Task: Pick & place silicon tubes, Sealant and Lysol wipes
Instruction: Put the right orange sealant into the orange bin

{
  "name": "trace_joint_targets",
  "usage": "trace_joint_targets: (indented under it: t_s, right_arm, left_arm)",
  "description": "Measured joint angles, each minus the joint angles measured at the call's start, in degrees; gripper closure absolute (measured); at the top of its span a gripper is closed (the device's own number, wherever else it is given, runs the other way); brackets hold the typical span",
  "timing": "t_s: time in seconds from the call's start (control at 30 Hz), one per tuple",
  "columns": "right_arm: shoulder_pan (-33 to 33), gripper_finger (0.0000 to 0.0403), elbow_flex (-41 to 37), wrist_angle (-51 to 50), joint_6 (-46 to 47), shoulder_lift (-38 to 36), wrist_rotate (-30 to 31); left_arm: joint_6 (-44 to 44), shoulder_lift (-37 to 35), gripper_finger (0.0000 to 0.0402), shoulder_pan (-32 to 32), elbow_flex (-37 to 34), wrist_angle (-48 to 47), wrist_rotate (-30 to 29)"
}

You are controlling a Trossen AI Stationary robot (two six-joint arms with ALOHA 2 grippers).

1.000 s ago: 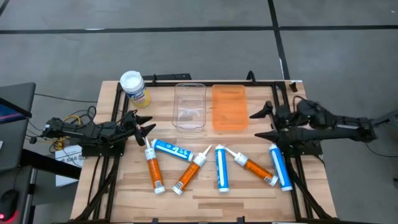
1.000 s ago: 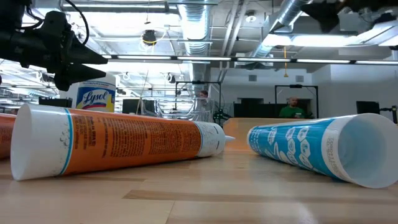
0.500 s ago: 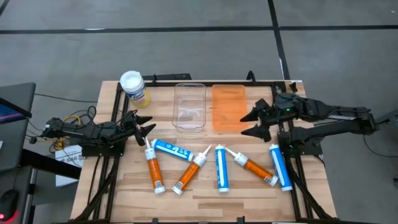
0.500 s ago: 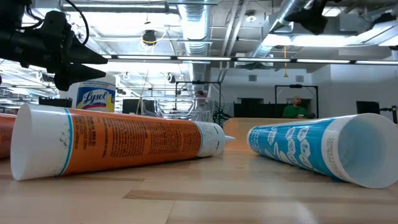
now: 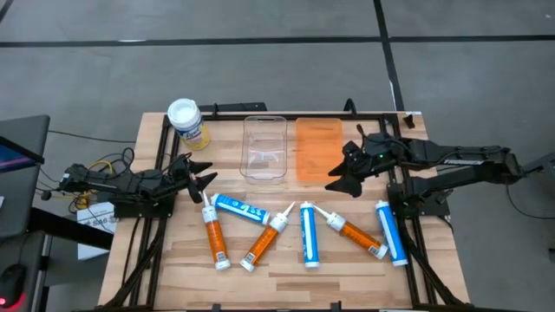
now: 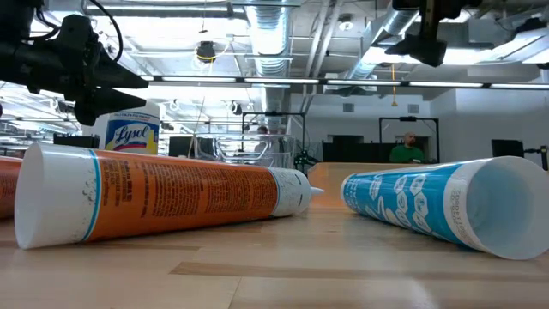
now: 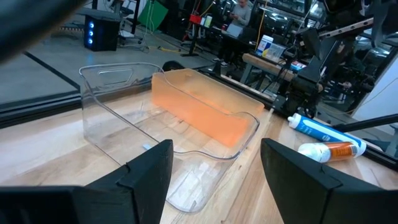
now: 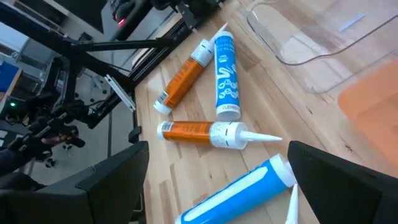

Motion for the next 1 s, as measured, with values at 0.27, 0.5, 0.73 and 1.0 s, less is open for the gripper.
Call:
trace_joint_targets:
  t_s: [0.27, 0.5, 0.73, 1.0]
  right_arm:
    - [1.4, 0.0026, 0.0, 0.1, 1.2, -1.6, -2.3]
    - [6.8, 0.0026, 1.2, 3.4, 4.1, -3.1, -2.3]
    - [16.8, 0.0026, 12.1, -26.4, 8.0, 3.4, 16.2]
    - [22.8, 0.0026, 16.3, -42.6, 14.6, 14.5, 18.6]
  left_arm:
    - [0.0, 0.0, 0.0166, 0.0, 0.0, 0.0, 0.0]
    - [0.0, 0.0, 0.0166, 0.0, 0.0, -0.1, 0.0]
    - [0.0, 0.0, 0.0166, 0.0, 0.1, -0.6, 0.0]
    - [0.0, 0.0, 0.0166, 0.0, 0.1, -0.8, 0.0]
